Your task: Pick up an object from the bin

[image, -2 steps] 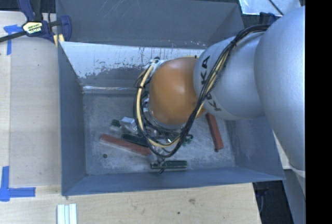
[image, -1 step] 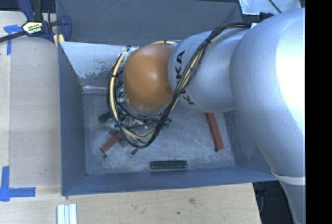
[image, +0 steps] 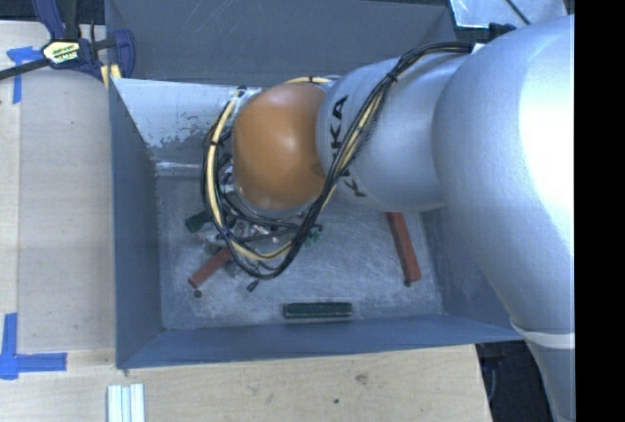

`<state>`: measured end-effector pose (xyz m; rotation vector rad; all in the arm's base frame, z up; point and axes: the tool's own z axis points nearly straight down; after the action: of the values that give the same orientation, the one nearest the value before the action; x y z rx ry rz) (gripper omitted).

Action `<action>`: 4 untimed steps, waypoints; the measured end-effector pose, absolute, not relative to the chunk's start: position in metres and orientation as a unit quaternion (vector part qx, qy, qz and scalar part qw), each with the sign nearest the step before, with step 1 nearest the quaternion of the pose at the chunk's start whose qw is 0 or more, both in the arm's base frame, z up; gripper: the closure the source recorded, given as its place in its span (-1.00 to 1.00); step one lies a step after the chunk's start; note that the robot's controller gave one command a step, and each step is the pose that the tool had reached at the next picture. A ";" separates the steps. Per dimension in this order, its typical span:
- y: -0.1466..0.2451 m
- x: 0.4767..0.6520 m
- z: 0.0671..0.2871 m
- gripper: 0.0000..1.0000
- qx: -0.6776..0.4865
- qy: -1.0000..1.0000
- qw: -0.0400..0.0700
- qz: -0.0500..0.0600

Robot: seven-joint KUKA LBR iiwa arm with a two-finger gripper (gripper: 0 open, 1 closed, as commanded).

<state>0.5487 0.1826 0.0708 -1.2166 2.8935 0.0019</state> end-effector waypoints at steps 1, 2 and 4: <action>0.180 0.566 0.193 1.00 -0.398 0.917 0.002 0.000; 0.180 0.566 0.193 1.00 -0.398 0.918 0.002 0.000; 0.182 0.566 0.226 1.00 -0.440 0.898 -0.001 0.001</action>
Offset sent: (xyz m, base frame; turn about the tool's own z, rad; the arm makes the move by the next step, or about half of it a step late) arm 0.0000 0.0000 0.0000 0.0000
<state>0.5665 0.1820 0.2263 -1.3835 2.8220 0.0023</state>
